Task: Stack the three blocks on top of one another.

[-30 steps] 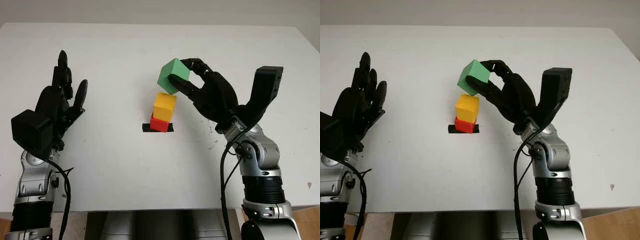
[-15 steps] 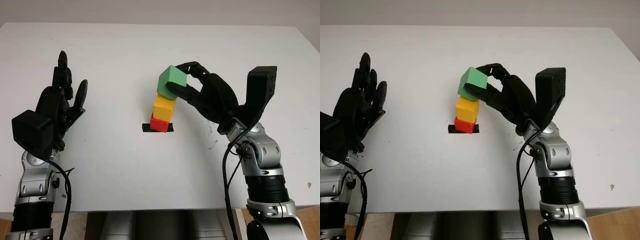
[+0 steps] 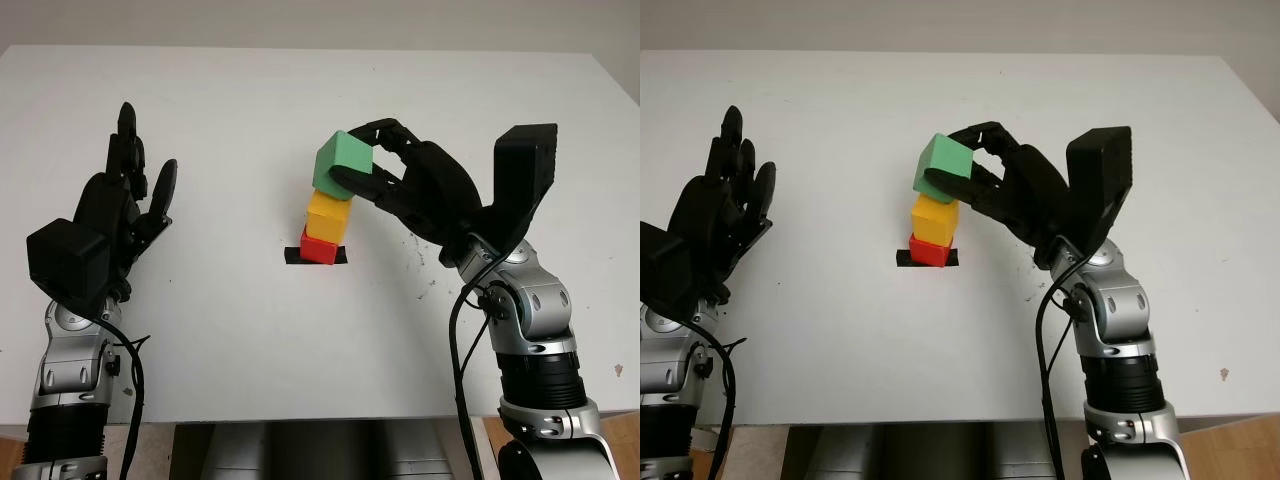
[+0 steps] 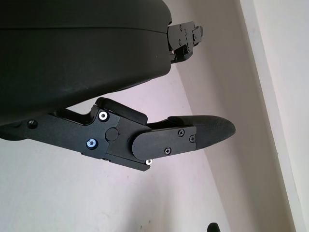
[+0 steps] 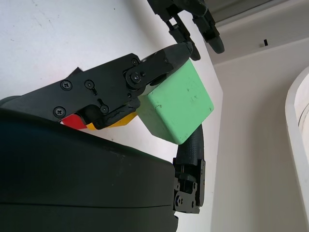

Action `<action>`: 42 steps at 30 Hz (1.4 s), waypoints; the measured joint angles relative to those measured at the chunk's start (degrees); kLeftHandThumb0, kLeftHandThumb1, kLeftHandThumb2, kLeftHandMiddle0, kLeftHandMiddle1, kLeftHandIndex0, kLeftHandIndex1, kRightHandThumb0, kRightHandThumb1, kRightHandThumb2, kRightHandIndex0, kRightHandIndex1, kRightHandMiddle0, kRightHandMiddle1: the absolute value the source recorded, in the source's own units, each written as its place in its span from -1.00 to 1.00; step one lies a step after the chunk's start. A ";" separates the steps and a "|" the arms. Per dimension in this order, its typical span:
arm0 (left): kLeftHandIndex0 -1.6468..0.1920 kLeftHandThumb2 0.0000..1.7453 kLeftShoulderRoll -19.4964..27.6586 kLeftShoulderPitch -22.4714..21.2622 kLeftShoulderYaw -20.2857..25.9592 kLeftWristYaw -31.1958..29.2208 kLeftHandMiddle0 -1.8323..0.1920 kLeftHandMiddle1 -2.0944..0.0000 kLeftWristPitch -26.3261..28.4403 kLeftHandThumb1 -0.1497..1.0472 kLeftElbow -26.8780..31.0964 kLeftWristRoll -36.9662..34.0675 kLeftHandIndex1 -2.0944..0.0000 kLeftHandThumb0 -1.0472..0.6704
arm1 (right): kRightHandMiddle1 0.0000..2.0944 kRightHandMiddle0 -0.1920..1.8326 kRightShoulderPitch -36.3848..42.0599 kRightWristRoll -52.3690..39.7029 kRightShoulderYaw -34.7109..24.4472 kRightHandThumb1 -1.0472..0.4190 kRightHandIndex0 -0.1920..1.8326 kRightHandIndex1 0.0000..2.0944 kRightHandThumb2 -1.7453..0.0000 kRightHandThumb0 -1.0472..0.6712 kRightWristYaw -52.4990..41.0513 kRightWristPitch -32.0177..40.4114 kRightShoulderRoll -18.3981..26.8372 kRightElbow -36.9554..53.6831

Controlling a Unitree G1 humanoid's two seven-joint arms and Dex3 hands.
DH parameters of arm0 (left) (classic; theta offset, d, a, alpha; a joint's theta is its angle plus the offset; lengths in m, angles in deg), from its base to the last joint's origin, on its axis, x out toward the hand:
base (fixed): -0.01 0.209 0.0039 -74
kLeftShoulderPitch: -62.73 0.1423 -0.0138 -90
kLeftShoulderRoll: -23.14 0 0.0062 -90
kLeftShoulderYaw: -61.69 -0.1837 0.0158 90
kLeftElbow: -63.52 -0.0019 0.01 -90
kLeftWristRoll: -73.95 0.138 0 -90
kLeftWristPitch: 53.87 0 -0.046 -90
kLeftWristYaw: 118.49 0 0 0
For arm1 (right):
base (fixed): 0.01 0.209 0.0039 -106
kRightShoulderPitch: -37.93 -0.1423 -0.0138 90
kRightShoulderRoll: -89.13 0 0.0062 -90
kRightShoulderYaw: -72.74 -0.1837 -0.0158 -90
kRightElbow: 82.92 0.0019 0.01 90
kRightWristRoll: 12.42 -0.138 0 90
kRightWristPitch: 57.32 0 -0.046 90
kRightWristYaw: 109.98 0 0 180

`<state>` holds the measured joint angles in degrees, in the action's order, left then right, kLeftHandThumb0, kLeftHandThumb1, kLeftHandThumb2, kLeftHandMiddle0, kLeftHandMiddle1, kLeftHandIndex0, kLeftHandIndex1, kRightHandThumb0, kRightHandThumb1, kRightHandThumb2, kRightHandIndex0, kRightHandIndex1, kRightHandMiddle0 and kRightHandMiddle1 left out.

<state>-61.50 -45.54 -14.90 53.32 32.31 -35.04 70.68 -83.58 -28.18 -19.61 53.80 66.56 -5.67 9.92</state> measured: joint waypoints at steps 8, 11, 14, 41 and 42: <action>0.98 -0.41 -0.13 0.00 -0.42 0.79 0.99 0.95 0.15 1.00 0.00 0.13 0.95 -0.56 | 0.90 -0.65 0.00 0.82 0.20 -0.94 -0.59 -0.95 0.94 -0.34 0.44 1.05 0.30 1.11; 0.97 -0.40 -0.19 0.00 -0.43 1.02 0.99 0.95 0.11 1.00 0.00 0.24 0.95 -0.56 | 0.89 -0.65 0.00 1.65 0.59 -0.94 -0.57 -0.95 0.94 -0.33 0.45 1.13 0.57 1.10; 0.97 -0.41 -0.19 0.01 -0.45 1.05 0.99 0.95 0.11 1.00 0.00 0.53 0.94 -0.56 | 0.88 -0.64 0.00 2.05 0.86 -0.94 -0.57 -0.95 0.94 -0.33 0.37 1.13 0.87 1.10; 0.97 -0.42 -0.93 1.38 -0.49 2.27 0.98 0.95 3.23 1.00 2.68 0.97 0.95 -0.60 | 0.85 -0.65 0.00 4.79 2.62 -0.93 -0.56 -0.94 0.94 -0.35 -1.53 2.21 2.29 1.05; 0.97 -0.42 -0.99 1.38 -0.51 2.34 0.98 0.95 3.25 1.00 2.75 1.06 0.95 -0.60 | 0.85 -0.66 0.00 4.60 2.55 -0.93 -0.56 -0.94 0.94 -0.35 -1.55 2.42 2.29 1.05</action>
<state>-62.49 -44.16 -15.41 55.66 35.56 -32.30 71.74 -83.58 -23.57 -17.06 52.25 68.98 -3.38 10.96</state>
